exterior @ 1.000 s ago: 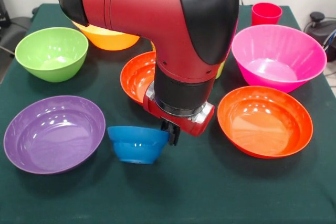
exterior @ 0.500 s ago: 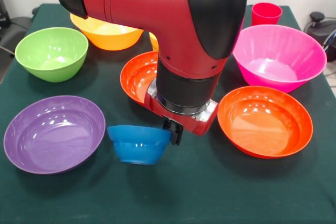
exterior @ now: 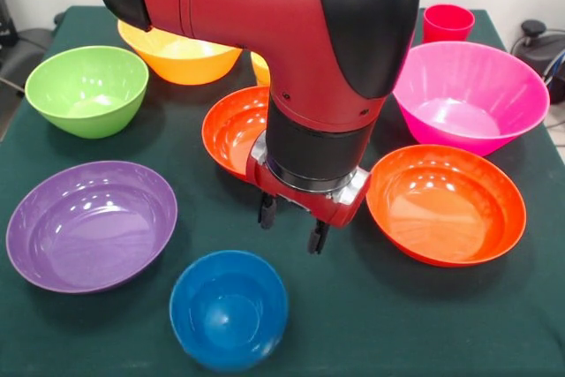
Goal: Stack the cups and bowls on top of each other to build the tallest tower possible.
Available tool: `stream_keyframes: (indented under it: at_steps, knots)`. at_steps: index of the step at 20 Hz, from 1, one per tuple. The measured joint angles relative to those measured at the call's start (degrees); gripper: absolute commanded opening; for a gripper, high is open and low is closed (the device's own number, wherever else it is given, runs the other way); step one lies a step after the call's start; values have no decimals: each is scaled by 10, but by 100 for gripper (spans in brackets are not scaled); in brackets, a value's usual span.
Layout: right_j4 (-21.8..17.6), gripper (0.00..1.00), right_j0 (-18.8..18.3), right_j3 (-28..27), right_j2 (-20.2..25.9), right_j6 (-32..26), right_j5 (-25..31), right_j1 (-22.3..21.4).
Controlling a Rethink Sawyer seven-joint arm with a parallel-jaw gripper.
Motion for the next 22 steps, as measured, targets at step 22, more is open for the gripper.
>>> stream_keyframes:
  at_steps: [22]
  knots:
    - [0, 100, 0, 21, 0, 0, 0, -32]
